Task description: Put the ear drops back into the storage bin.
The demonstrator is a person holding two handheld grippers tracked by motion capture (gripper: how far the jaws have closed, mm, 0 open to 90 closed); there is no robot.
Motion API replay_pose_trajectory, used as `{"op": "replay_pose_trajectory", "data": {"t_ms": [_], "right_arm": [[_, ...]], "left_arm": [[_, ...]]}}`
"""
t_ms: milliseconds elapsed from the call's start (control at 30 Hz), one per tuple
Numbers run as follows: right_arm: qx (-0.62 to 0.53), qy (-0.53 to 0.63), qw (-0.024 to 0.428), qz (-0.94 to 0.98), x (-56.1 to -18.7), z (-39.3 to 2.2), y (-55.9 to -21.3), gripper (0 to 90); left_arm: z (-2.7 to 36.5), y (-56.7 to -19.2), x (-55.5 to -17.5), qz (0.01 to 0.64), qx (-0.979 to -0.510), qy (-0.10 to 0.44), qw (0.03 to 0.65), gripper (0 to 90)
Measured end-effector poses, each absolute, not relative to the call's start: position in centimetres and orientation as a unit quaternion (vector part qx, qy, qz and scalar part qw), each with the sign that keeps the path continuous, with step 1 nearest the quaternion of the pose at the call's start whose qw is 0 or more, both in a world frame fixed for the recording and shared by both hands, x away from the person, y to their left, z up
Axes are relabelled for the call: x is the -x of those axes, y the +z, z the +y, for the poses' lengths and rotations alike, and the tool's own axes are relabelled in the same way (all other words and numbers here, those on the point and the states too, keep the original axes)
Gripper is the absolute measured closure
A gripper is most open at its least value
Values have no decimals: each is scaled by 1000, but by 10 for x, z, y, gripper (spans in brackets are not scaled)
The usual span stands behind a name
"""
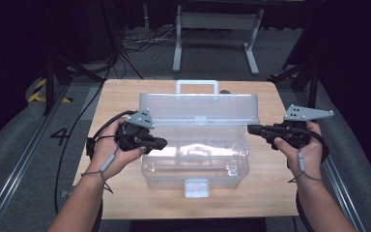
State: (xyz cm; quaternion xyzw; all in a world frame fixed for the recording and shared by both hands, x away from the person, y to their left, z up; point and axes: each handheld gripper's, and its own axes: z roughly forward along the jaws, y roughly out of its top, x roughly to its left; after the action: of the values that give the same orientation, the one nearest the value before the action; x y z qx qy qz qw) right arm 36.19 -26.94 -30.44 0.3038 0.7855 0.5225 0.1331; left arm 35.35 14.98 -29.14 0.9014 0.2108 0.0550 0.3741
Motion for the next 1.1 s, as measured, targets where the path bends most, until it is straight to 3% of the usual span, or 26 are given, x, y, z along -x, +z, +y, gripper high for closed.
{"op": "replay_pose_trajectory", "data": {"t_ms": [433,1100], "right_arm": [[-301,524,132,785,-357,-271,-308,900],[-297,527,122,787,-344,-273,-319,900]], "left_arm": [[187,-293,-348,306,-851,96,416,890],[191,-298,-327,344,-821,109,442,890]]}}
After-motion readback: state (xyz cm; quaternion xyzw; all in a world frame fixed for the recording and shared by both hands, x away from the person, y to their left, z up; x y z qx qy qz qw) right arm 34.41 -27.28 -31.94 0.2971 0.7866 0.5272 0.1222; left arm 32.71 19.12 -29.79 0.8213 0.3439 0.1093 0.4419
